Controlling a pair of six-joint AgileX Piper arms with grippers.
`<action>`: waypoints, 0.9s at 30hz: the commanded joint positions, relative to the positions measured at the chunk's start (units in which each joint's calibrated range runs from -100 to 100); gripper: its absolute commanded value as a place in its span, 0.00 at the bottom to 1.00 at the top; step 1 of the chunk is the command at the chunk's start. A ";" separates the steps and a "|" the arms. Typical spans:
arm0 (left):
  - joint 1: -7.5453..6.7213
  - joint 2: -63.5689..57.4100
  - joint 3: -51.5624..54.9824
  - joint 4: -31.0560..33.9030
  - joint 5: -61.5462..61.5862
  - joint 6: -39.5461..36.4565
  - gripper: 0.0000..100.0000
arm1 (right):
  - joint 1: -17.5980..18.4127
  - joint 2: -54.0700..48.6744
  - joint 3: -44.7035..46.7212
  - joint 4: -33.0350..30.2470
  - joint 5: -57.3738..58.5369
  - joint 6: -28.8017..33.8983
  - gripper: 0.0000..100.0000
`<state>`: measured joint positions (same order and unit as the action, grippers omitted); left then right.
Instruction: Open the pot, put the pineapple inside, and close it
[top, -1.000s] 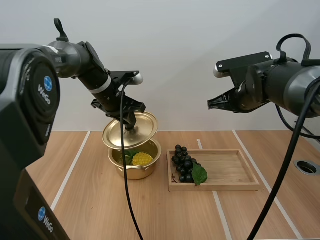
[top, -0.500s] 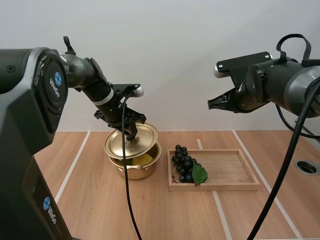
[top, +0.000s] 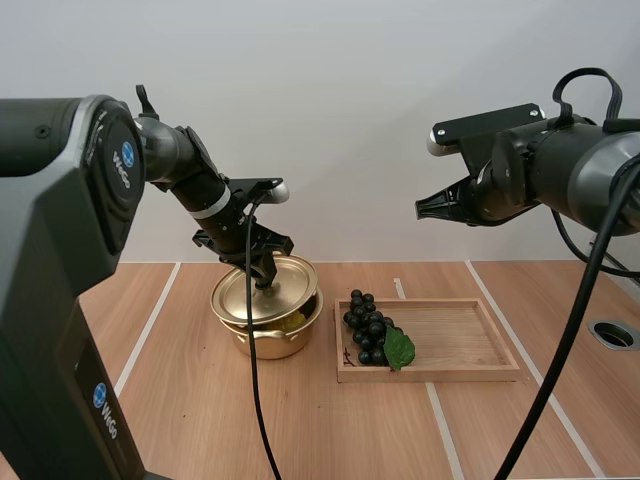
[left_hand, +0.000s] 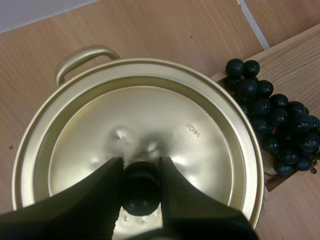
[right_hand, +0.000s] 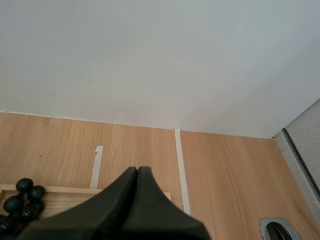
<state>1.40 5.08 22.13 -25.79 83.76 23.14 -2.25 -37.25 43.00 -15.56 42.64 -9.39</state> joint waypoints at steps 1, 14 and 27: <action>-0.09 0.09 0.05 -1.91 -0.60 1.09 0.00 | -0.31 -0.80 0.17 -0.28 -1.03 0.10 0.00; -0.09 0.18 0.05 -2.19 0.38 1.09 0.24 | -0.31 -0.80 0.17 -0.28 -1.03 0.10 0.00; -0.09 0.90 3.31 -3.21 -3.35 2.07 0.26 | -0.31 -0.80 0.17 -0.28 -1.03 0.10 0.00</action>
<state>1.40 5.23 24.36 -28.08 81.81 24.67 -2.25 -37.25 43.00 -15.56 42.64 -9.39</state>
